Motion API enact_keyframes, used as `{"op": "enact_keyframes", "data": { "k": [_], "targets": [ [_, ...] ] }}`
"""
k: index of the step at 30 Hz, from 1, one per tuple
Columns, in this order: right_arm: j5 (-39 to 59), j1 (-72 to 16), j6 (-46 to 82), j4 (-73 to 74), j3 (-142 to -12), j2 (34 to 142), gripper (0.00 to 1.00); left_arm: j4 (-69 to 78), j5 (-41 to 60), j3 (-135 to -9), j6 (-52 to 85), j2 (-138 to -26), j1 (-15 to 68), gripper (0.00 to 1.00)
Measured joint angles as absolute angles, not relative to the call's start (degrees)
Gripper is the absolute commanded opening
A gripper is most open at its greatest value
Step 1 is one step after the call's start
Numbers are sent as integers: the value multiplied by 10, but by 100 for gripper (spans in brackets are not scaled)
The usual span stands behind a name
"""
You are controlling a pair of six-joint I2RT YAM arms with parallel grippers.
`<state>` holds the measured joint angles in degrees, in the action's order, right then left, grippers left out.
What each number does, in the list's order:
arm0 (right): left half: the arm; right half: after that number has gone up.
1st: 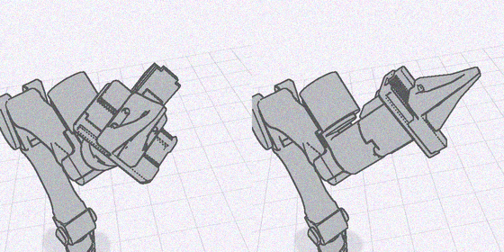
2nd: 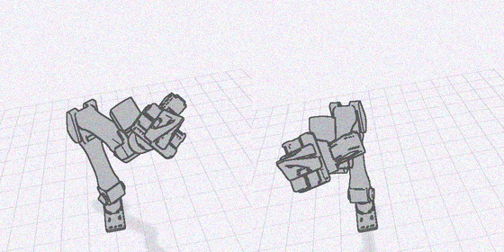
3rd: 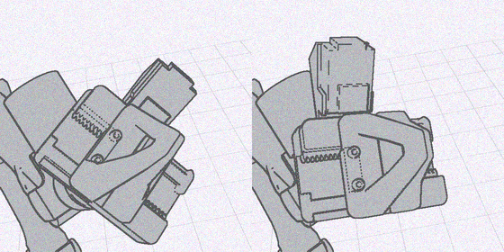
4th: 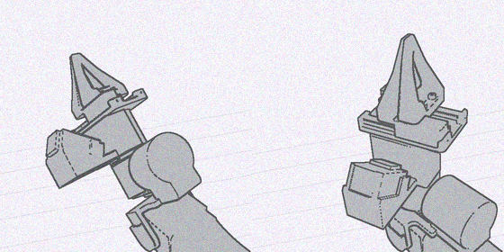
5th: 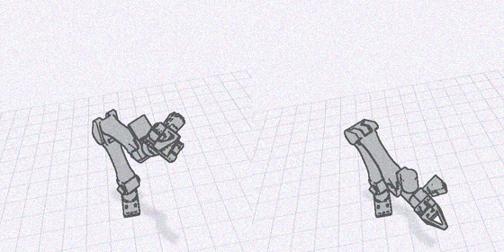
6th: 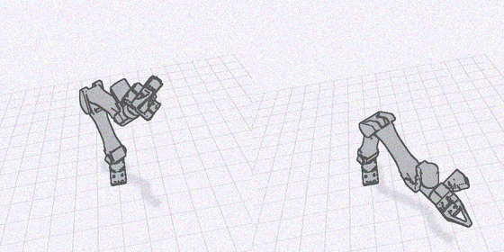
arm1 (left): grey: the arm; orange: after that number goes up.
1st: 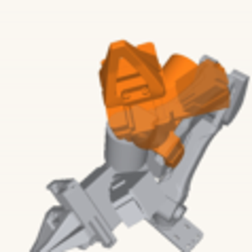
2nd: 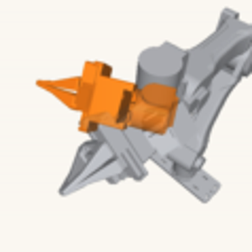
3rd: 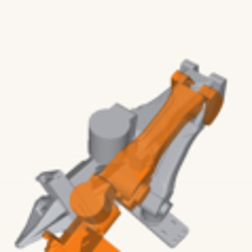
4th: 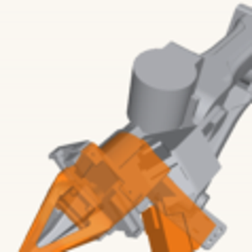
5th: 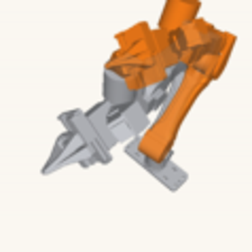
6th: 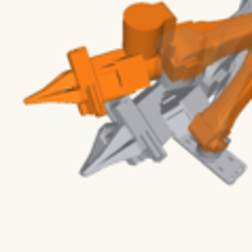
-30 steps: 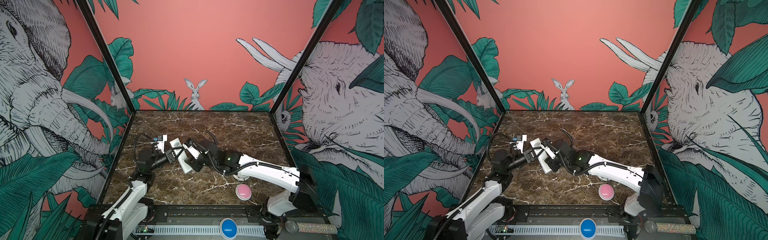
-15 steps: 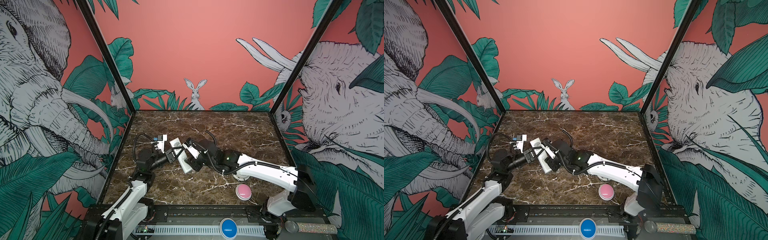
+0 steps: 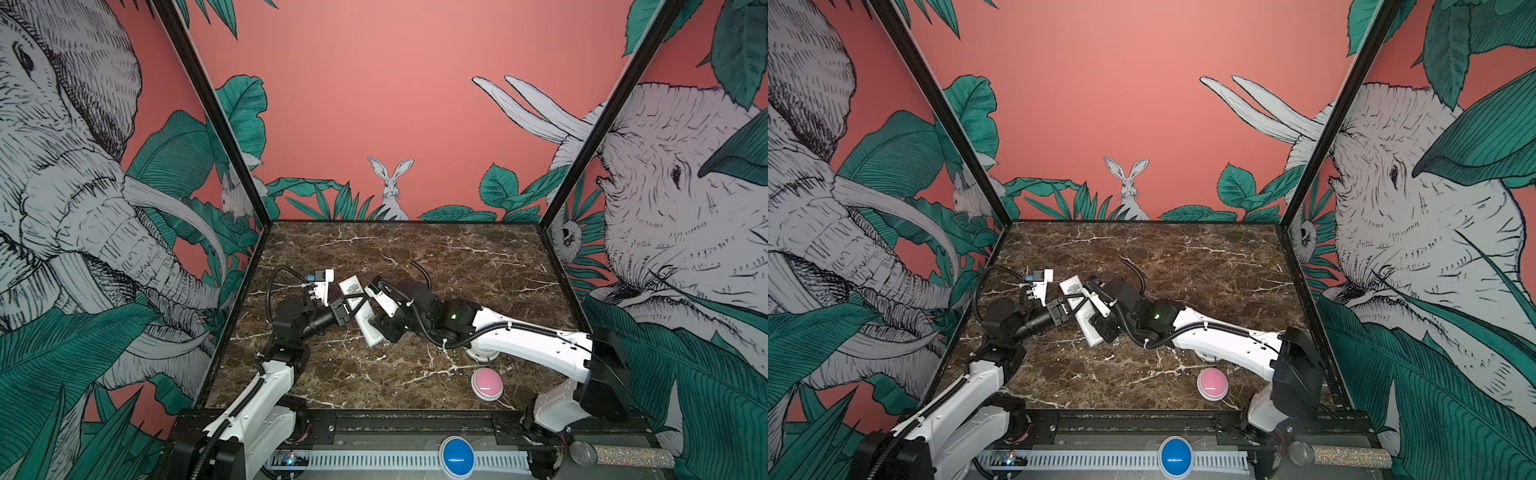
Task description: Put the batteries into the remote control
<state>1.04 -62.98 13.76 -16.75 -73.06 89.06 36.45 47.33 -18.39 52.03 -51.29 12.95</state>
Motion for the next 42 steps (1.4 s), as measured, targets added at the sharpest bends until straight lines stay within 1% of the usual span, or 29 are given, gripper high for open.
{"op": "enact_keyframes", "data": {
  "k": [15, 20, 23, 29, 35, 42],
  "targets": [
    [15, -626, 146, -165, -730, 893, 46, 364, 469, -184, 516, -513, 130, 0],
    [18, -625, 148, -166, -730, 893, 51, 361, 465, -184, 514, -513, 130, 0],
    [17, -625, 148, -168, -730, 893, 59, 348, 453, -184, 513, -512, 130, 0],
    [17, -625, 149, -181, -731, 893, 69, 286, 412, -195, 504, -494, 130, 0],
    [19, -625, 149, -196, -768, 900, 72, 263, 373, -215, 524, -486, 130, 0],
    [24, -625, 148, -195, -796, 927, 74, 247, 334, -226, 544, -483, 130, 0]
  ]
}}
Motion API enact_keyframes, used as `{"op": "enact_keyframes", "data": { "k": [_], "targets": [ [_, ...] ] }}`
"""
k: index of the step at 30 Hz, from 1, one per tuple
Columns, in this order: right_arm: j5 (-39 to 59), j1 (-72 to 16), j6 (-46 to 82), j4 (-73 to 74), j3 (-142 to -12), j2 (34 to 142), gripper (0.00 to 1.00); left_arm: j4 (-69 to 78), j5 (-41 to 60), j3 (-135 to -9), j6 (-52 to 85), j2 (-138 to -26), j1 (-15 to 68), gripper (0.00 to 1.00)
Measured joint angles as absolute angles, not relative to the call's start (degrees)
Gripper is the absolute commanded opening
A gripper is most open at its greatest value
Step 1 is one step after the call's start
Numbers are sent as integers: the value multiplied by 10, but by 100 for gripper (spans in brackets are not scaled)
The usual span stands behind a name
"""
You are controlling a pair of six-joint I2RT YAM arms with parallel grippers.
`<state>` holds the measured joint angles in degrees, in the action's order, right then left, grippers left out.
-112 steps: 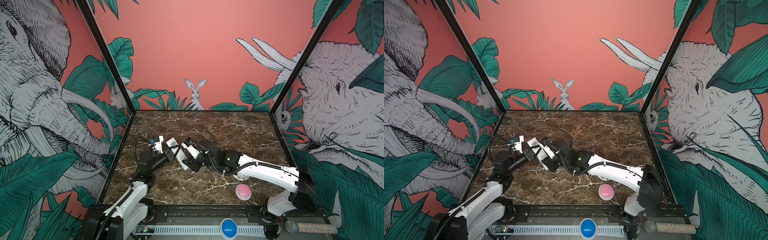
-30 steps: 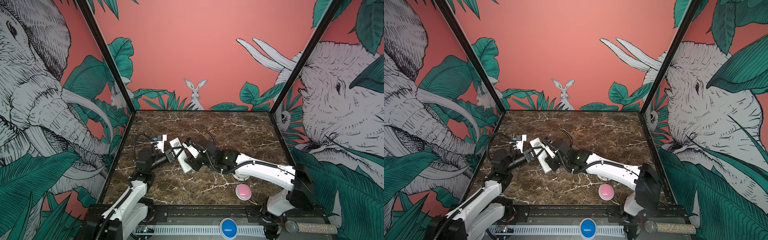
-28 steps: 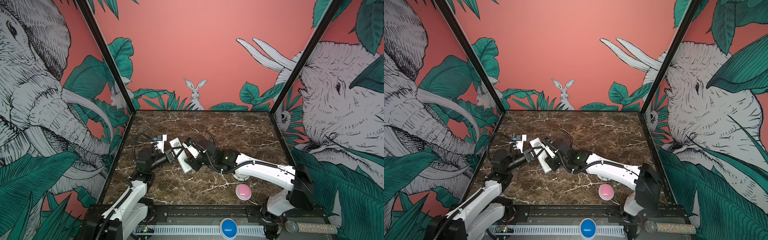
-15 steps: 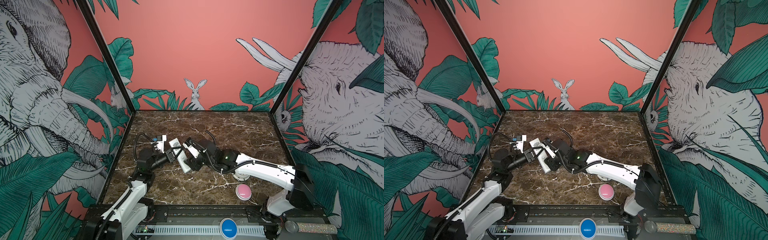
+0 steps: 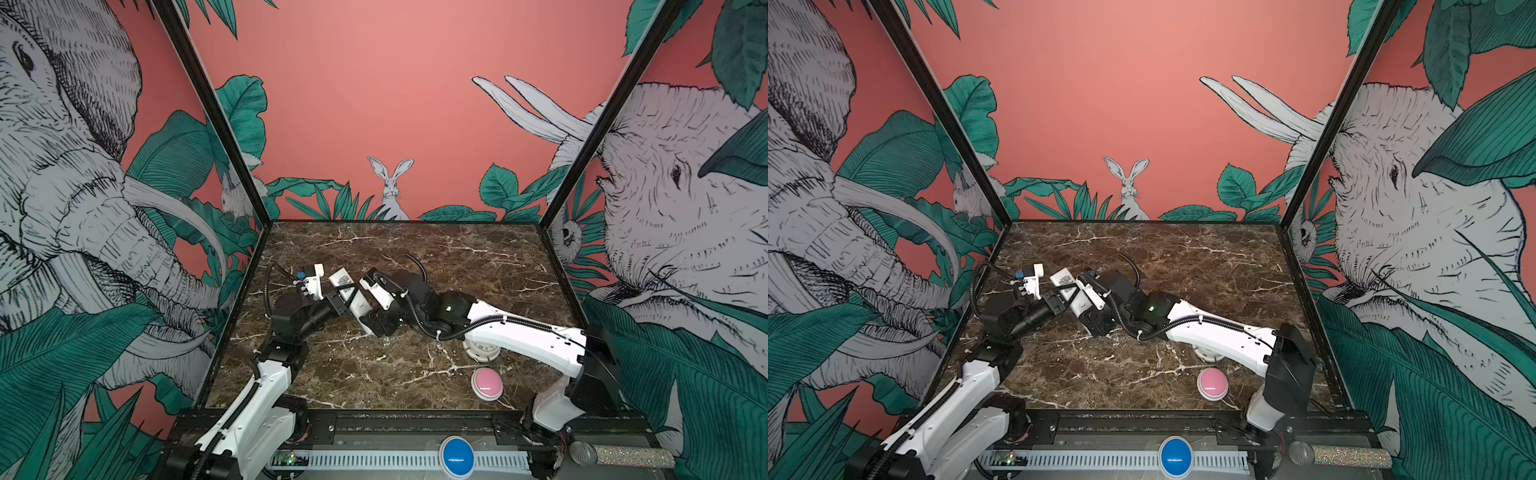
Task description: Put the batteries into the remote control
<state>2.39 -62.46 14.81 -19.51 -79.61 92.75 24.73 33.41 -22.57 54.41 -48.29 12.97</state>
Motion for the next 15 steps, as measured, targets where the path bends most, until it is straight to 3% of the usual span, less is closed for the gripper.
{"op": "enact_keyframes", "data": {
  "k": [9, 15],
  "targets": [
    [14, -623, 148, -201, -813, 976, 75, 246, 319, -226, 557, -483, 130, 0],
    [18, -622, 150, -200, -813, 983, 70, 246, 316, -226, 559, -483, 130, 0]
  ]
}}
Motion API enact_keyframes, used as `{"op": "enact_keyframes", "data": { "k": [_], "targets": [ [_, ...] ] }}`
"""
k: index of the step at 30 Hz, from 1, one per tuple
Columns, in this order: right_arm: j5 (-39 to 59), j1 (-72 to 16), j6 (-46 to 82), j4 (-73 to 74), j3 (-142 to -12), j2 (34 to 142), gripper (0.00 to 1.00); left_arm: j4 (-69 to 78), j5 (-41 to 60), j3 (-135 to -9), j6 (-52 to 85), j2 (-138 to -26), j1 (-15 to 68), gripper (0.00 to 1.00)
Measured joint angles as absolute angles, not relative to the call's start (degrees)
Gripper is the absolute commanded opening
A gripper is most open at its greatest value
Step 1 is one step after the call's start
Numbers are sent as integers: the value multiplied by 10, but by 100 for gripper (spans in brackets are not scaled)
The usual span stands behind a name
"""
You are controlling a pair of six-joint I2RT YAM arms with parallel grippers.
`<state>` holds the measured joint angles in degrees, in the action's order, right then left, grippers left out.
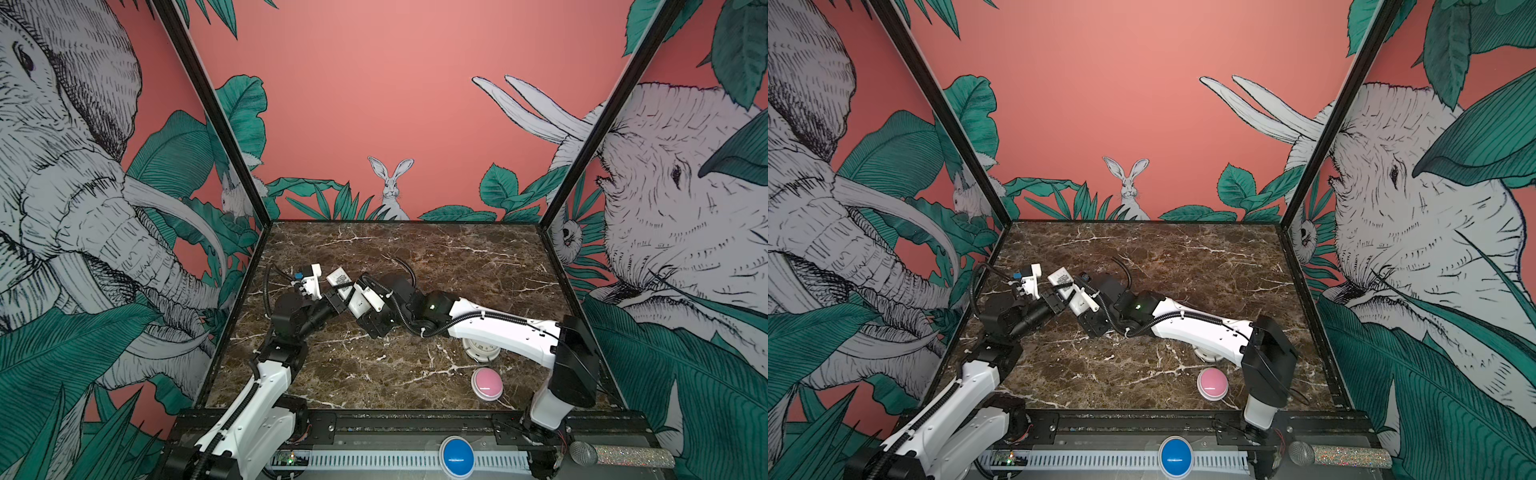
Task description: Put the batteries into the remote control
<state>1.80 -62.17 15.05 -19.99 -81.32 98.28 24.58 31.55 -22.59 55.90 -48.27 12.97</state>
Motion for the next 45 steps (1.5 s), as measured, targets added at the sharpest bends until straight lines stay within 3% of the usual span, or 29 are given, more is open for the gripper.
{"op": "enact_keyframes", "data": {
  "k": [13, 19, 23, 25, 32, 35, 45],
  "targets": [
    [41, -618, 160, -181, -806, 983, 41, 253, 308, -226, 562, -493, 130, 0],
    [55, -611, 163, -168, -793, 983, 16, 258, 309, -226, 561, -510, 130, 0],
    [59, -608, 163, -166, -792, 983, 6, 260, 310, -226, 561, -514, 130, 0],
    [61, -607, 163, -164, -789, 983, 4, 260, 311, -226, 561, -516, 130, 6],
    [71, -599, 168, -140, -764, 979, 0, 257, 323, -226, 549, -522, 130, 51],
    [76, -589, 176, -130, -740, 972, 0, 252, 335, -229, 540, -523, 130, 66],
    [99, -558, 192, -109, -694, 931, 0, 244, 385, -237, 508, -524, 130, 83]
  ]
}}
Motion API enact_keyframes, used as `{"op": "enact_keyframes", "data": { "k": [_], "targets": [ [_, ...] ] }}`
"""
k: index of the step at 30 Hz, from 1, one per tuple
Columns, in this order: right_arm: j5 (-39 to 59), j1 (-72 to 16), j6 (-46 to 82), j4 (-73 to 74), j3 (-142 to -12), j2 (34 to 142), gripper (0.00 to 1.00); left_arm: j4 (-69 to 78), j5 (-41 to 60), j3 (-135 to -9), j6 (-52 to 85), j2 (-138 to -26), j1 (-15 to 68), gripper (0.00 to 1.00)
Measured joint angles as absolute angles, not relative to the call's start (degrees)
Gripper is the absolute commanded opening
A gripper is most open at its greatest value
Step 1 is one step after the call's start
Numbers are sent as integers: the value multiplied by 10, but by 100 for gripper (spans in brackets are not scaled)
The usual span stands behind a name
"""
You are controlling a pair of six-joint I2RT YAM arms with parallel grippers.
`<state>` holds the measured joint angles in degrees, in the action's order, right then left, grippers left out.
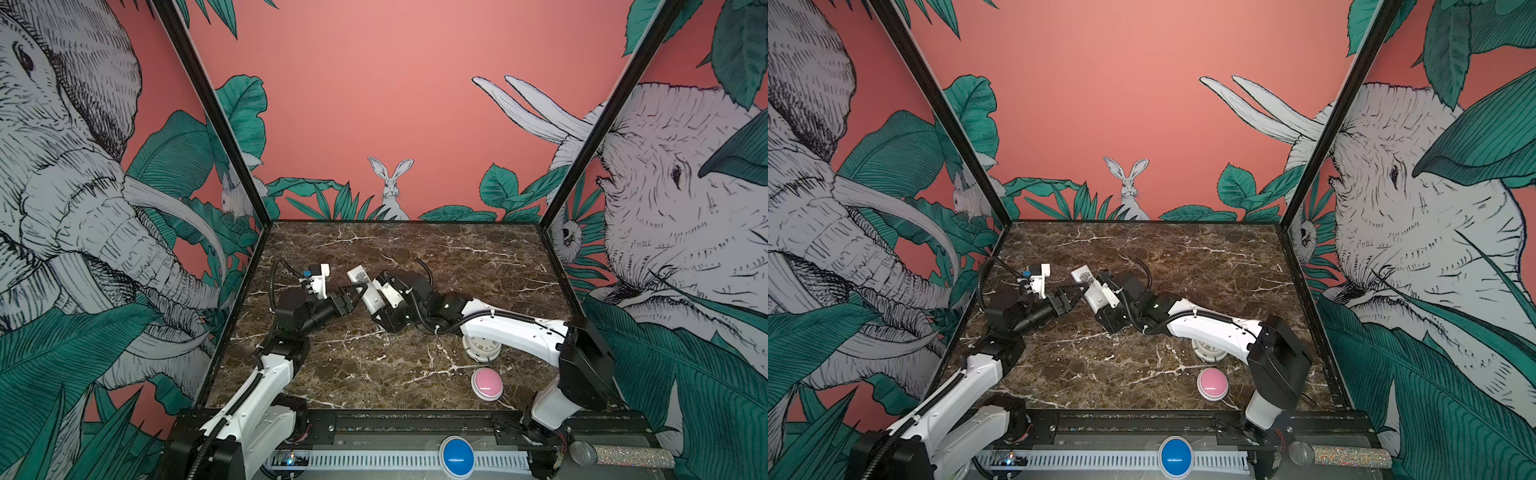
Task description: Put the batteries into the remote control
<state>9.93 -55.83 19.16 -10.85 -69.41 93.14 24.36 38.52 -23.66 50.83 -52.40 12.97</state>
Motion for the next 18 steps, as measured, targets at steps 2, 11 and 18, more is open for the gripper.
{"op": "enact_keyframes", "data": {
  "k": [2, 11, 18],
  "targets": [
    [106, -552, 194, -101, -680, 912, 0, 237, 395, -242, 501, -524, 130, 84],
    [172, -520, 179, -63, -634, 828, 0, 276, 453, -248, 499, -503, 130, 84],
    [258, -506, 173, -18, -607, 781, 0, 315, 515, -274, 505, -480, 130, 79]
  ]
}}
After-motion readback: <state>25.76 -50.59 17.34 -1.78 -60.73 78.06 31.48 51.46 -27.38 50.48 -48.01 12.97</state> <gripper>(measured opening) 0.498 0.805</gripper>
